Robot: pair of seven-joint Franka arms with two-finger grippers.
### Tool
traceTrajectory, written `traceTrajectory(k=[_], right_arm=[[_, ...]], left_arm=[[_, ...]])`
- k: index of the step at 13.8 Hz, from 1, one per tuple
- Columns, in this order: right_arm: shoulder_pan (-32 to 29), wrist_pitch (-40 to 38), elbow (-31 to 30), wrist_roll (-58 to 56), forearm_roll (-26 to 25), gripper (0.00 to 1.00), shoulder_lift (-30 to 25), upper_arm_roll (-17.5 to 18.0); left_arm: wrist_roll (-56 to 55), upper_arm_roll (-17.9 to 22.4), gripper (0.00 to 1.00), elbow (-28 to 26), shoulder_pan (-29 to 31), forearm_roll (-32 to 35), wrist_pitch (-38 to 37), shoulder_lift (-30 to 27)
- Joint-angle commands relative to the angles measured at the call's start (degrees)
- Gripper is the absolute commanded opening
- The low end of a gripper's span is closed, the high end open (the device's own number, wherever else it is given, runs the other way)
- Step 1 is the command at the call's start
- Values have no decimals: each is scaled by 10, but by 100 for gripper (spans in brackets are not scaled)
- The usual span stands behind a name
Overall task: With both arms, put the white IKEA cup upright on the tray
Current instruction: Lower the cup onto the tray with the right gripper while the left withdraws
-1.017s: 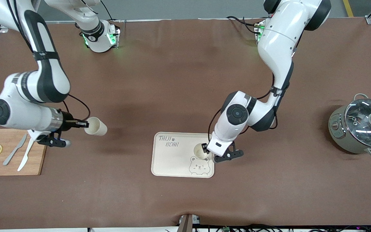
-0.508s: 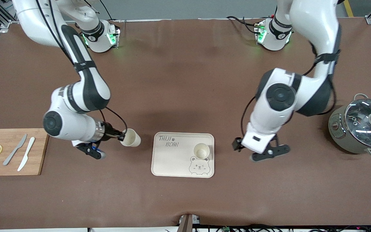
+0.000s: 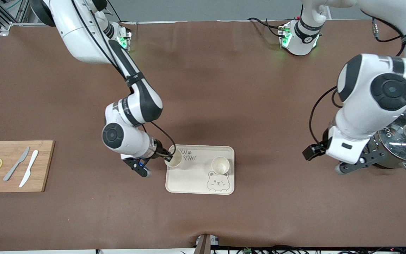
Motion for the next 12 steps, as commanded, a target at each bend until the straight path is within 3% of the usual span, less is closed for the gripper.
traceTrajectory(k=[1,5,8,9,10,12], right_arm=[[14,7,23,22,-27,0,23,-8],[25,36,19,41,-58,0,43,-8],[31,33,18,45,-59,0,43,-8],[28,29,19,43,-60,57,43,-8],[22,27,19,39,-62,100,41,-8],[23,-2,25,39,-63,100,37,-8]], left_arm=[[73,-3,100,-17,34,13,-36,-47],[204,-4,100,-17,79,5,-84,-80],[227,-7,100,-23,96,-4,-113,-110],[228,-7,100,-34,98,-4,-120,-123],[227,-7,100,-49,104,-4,-120,-135],[228,-9,100,-62,112,-7,-119,-152]])
